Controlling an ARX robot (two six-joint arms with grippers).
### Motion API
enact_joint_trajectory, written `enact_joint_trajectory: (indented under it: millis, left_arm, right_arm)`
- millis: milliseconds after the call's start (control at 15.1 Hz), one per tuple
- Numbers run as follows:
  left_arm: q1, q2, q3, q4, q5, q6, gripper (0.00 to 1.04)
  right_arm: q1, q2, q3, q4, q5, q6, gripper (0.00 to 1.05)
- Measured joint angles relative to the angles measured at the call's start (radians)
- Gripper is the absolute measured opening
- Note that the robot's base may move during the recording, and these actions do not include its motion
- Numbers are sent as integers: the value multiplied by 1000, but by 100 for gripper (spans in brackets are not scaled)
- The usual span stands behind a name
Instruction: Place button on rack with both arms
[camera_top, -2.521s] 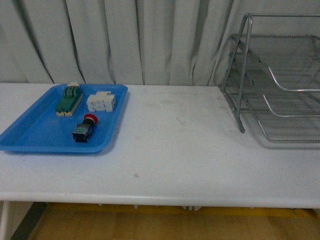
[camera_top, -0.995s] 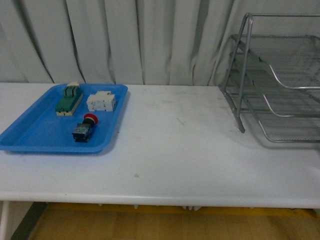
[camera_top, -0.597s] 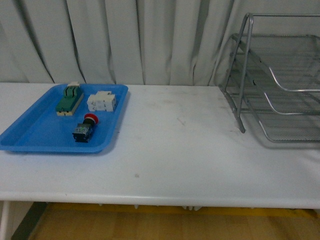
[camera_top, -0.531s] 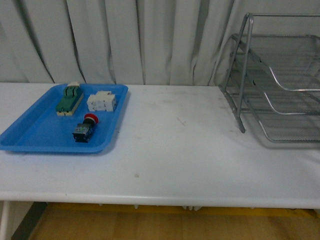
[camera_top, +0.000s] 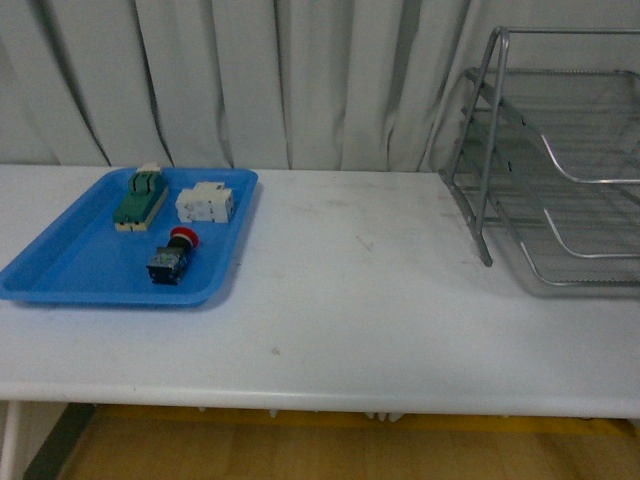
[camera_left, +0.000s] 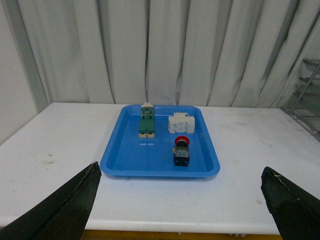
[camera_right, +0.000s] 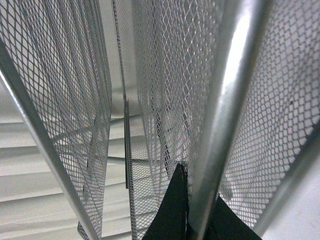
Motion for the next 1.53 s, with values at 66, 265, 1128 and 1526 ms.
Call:
enact_joint_trajectory:
  millis: [66, 265, 1128, 1526]
  left_arm:
    - [0, 0, 0, 0, 0, 0, 98]
    - [0, 0, 0, 0, 0, 0, 98]
    - [0, 0, 0, 0, 0, 0, 98]
    - [0, 0, 0, 0, 0, 0, 98]
  right_arm:
    - [-6, -14, -31, 4, -1, -2, 2]
    - [-26, -53, -122, 11, -1, -18, 2]
    - [-179, -188, -377, -11, -17, -66, 61]
    - [-160, -317, -455, -10, -63, -53, 98]
